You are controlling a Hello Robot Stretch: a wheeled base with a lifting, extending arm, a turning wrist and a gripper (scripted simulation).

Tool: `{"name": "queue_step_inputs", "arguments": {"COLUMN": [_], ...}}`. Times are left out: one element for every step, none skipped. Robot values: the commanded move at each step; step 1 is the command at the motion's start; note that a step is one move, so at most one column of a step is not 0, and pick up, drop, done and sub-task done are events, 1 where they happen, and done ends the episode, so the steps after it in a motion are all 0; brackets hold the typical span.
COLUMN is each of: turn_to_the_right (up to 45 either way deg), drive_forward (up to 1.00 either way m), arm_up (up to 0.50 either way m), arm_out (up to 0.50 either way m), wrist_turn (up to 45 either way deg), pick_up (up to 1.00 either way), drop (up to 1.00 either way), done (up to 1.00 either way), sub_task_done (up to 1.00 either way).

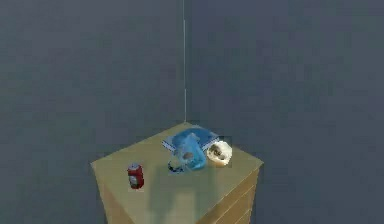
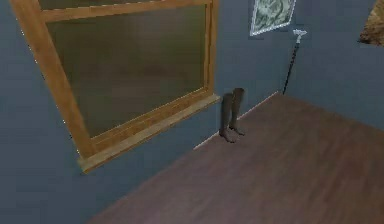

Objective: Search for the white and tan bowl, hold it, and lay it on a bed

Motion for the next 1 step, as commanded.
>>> {"name": "queue_step_inputs", "arguments": {"turn_to_the_right": [-45.0], "drive_forward": [0.00], "arm_up": [0.00], "arm_out": [0.00], "wrist_turn": [0.0], "pick_up": [0.00], "drop": [0.00], "done": [0.00], "sub_task_done": [0.00]}}
